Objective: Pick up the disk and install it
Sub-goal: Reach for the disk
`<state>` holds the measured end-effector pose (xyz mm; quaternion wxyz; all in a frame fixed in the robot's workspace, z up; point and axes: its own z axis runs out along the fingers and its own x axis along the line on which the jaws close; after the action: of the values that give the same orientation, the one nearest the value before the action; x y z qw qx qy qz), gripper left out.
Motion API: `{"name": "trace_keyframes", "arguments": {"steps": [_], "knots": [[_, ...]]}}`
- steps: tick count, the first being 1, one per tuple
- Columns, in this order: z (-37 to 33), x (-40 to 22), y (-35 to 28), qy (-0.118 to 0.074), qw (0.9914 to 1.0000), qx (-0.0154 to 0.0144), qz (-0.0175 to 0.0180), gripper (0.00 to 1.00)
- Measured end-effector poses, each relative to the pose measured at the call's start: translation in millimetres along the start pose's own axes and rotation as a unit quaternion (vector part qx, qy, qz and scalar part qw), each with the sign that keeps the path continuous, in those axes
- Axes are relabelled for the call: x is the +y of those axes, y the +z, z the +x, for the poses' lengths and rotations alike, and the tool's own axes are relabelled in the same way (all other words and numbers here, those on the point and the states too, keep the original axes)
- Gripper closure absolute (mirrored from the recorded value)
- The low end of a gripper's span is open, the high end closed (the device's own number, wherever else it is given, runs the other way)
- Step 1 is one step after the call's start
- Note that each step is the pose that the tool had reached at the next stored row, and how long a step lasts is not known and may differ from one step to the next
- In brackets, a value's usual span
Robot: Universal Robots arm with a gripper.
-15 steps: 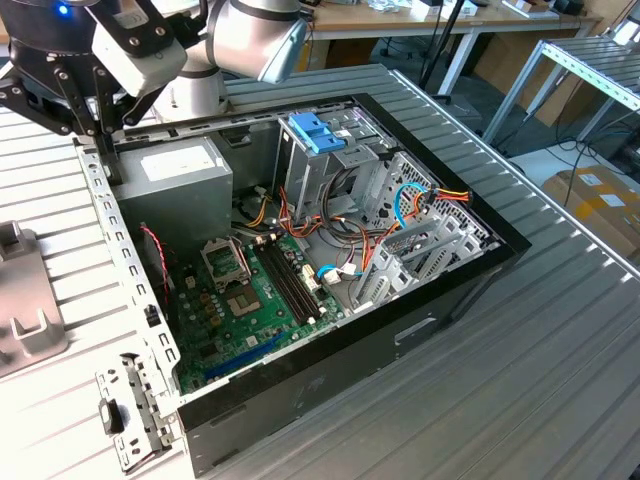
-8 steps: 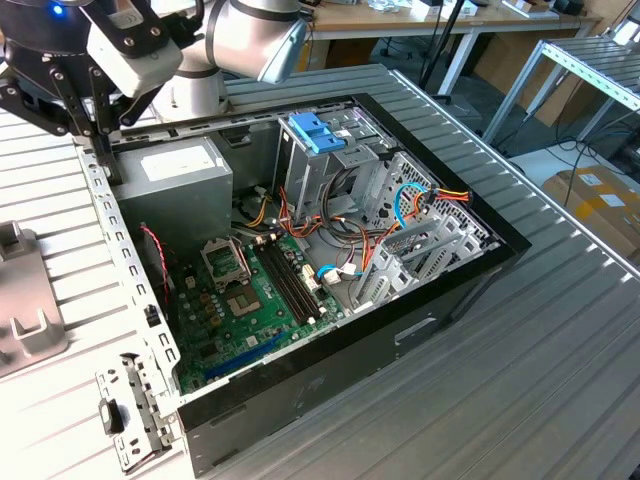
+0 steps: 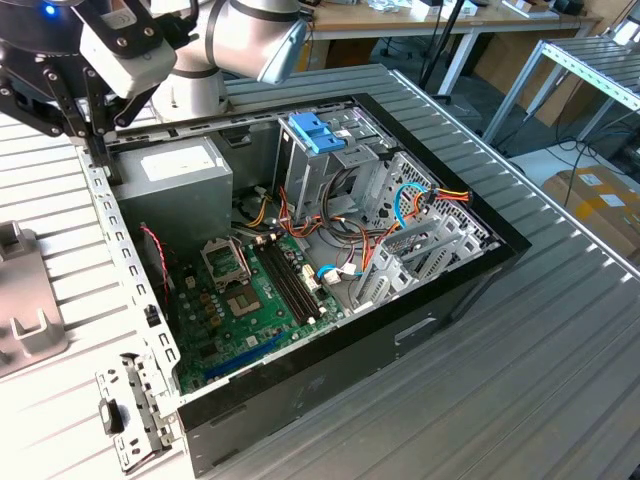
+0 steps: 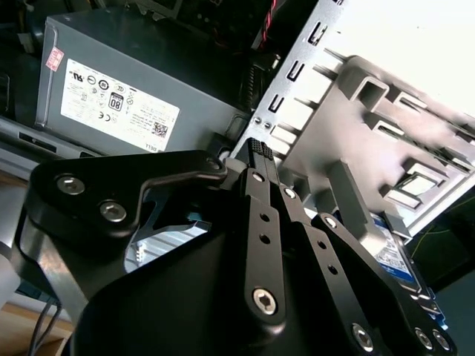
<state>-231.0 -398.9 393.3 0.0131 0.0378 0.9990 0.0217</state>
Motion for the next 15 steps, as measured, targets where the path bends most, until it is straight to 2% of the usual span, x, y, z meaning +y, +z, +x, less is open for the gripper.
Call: {"name": "trace_keyframes", "arguments": {"steps": [15], "knots": [[8.8, -0.7, -0.2, 0.0, 1.0, 0.0, 0.0, 0.89]]}}
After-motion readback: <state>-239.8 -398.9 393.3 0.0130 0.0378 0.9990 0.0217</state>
